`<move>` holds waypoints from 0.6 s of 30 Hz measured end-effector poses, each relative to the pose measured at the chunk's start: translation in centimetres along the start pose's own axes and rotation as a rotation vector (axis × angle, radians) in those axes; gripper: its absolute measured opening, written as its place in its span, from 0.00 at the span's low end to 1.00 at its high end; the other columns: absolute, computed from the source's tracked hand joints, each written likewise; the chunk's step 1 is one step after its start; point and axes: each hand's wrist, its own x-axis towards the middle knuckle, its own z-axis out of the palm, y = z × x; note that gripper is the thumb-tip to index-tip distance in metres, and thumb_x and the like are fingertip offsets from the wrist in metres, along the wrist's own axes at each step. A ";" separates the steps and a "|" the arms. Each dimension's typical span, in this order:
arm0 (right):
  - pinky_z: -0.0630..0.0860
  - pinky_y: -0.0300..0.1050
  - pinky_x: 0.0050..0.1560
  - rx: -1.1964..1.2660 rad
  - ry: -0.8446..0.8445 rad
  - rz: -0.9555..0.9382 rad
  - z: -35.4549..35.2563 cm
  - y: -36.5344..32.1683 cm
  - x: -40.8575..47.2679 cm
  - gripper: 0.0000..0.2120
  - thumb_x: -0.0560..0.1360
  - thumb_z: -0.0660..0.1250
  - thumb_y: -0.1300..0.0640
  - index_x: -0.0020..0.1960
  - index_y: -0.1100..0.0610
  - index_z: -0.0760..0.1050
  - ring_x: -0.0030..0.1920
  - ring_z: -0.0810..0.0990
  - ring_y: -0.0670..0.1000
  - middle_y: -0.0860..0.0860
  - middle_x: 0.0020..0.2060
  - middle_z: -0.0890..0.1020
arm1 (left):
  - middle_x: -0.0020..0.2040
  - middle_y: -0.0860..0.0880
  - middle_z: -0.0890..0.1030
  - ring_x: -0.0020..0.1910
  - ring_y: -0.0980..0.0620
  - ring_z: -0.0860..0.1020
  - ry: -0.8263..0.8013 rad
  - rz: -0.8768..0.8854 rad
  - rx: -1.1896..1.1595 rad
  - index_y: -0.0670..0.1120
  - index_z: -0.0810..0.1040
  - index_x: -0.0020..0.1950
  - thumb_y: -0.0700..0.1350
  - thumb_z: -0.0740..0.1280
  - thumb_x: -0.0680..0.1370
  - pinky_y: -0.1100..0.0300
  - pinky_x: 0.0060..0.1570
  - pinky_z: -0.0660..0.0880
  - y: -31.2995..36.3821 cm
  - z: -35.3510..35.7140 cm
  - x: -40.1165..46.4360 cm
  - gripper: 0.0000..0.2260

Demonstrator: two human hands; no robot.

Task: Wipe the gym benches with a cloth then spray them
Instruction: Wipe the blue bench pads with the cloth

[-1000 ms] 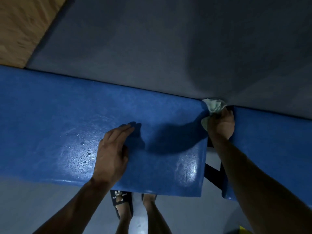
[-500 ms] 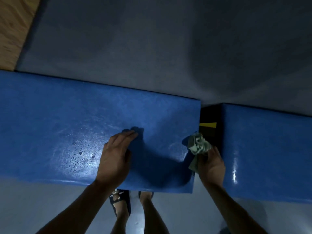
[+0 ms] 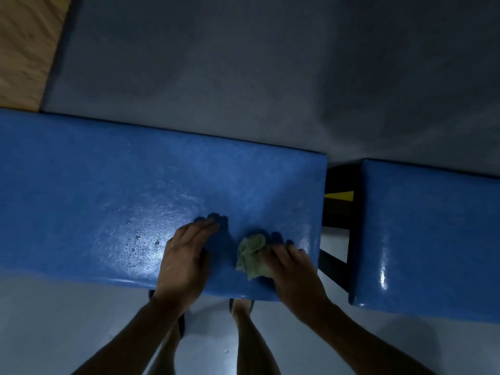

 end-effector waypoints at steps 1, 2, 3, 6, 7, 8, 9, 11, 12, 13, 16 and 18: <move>0.77 0.50 0.52 -0.020 -0.033 -0.113 -0.1 0.6 0.3 0.23 0.71 0.64 0.45 0.63 0.52 0.72 0.53 0.77 0.55 0.51 0.56 0.76 | 0.66 0.52 0.77 0.63 0.49 0.72 -0.002 -0.005 0.000 0.49 0.76 0.67 0.41 0.54 0.69 0.59 0.65 0.66 -0.2 -0.2 -0.2 0.27; 0.77 0.52 0.51 -0.073 -0.030 -0.179 -0.4 1.8 1.1 0.25 0.69 0.66 0.44 0.64 0.52 0.73 0.53 0.78 0.57 0.52 0.56 0.77 | 0.66 0.52 0.77 0.63 0.49 0.72 -0.006 -0.008 0.004 0.49 0.76 0.67 0.41 0.54 0.69 0.58 0.65 0.66 -0.4 -0.4 -0.4 0.27; 0.76 0.53 0.51 -0.139 -0.007 -0.191 -0.9 3.0 2.4 0.27 0.67 0.69 0.44 0.64 0.51 0.73 0.55 0.77 0.59 0.54 0.58 0.77 | 0.66 0.52 0.77 0.63 0.49 0.72 -0.011 -0.011 0.010 0.49 0.76 0.67 0.42 0.54 0.69 0.57 0.64 0.67 -0.7 -0.7 -0.6 0.27; 0.71 0.52 0.48 -0.217 0.102 0.020 -3.5 6.1 7.3 0.25 0.67 0.66 0.54 0.65 0.51 0.73 0.52 0.74 0.62 0.56 0.59 0.75 | 0.65 0.53 0.77 0.63 0.49 0.72 -0.031 0.001 0.048 0.49 0.77 0.66 0.42 0.53 0.69 0.58 0.64 0.66 -2.0 -1.6 -1.2 0.27; 0.70 0.52 0.47 -0.190 0.140 0.153 -4.4 6.4 8.8 0.24 0.68 0.62 0.56 0.65 0.52 0.73 0.51 0.73 0.61 0.56 0.59 0.74 | 0.65 0.53 0.77 0.63 0.49 0.72 -0.035 0.006 0.054 0.50 0.77 0.66 0.42 0.53 0.69 0.58 0.63 0.65 -2.4 -2.0 -1.3 0.27; 0.70 0.52 0.46 -0.153 0.187 0.288 -4.9 6.0 10.2 0.23 0.69 0.60 0.58 0.64 0.52 0.73 0.51 0.73 0.61 0.56 0.58 0.73 | 0.65 0.53 0.77 0.64 0.49 0.72 -0.037 0.008 0.057 0.50 0.77 0.66 0.42 0.53 0.69 0.59 0.63 0.65 -2.9 -2.5 -1.5 0.27; 0.70 0.53 0.46 -0.125 0.231 0.403 -5.0 5.1 11.2 0.23 0.69 0.59 0.59 0.63 0.54 0.73 0.50 0.72 0.61 0.56 0.57 0.73 | 0.65 0.53 0.77 0.64 0.50 0.72 -0.038 0.007 0.059 0.50 0.76 0.67 0.42 0.53 0.69 0.60 0.63 0.65 -3.4 -3.0 -1.8 0.27; 0.68 0.53 0.46 -0.096 0.285 0.523 -4.0 2.1 12.2 0.22 0.68 0.62 0.60 0.62 0.55 0.74 0.49 0.71 0.61 0.56 0.55 0.74 | 0.65 0.52 0.77 0.63 0.50 0.71 -0.031 0.011 0.062 0.49 0.77 0.66 0.41 0.54 0.69 0.61 0.63 0.64 -4.3 -3.9 -2.3 0.27; 0.66 0.52 0.46 -0.079 0.276 0.513 -3.1 0.2 11.9 0.23 0.68 0.64 0.60 0.63 0.55 0.74 0.49 0.71 0.61 0.56 0.55 0.75 | 0.64 0.52 0.77 0.63 0.49 0.72 -0.030 0.014 0.066 0.49 0.77 0.66 0.40 0.54 0.69 0.60 0.63 0.64 -4.8 -4.3 -2.6 0.27; 0.65 0.52 0.46 -0.064 0.258 0.462 -2.0 -2.0 11.0 0.23 0.68 0.65 0.60 0.63 0.54 0.74 0.49 0.71 0.60 0.56 0.56 0.75 | 0.64 0.52 0.78 0.63 0.49 0.72 -0.037 0.018 0.071 0.48 0.77 0.66 0.39 0.55 0.69 0.60 0.62 0.64 -5.4 -4.6 -2.9 0.27; 0.65 0.52 0.48 -0.016 0.154 0.286 1.4 -8.2 6.2 0.26 0.67 0.66 0.60 0.65 0.52 0.74 0.51 0.72 0.58 0.54 0.59 0.75 | 0.64 0.52 0.78 0.62 0.48 0.73 -0.059 0.042 0.082 0.48 0.78 0.65 0.40 0.54 0.69 0.57 0.62 0.67 -7.2 -5.5 -3.9 0.27; 0.69 0.52 0.51 0.029 0.071 0.182 2.7 -10.6 3.1 0.28 0.65 0.68 0.62 0.65 0.51 0.73 0.54 0.73 0.56 0.52 0.59 0.75 | 0.64 0.53 0.78 0.62 0.48 0.73 -0.072 0.037 0.085 0.49 0.78 0.65 0.41 0.53 0.70 0.57 0.62 0.66 -8.3 -6.0 -4.5 0.27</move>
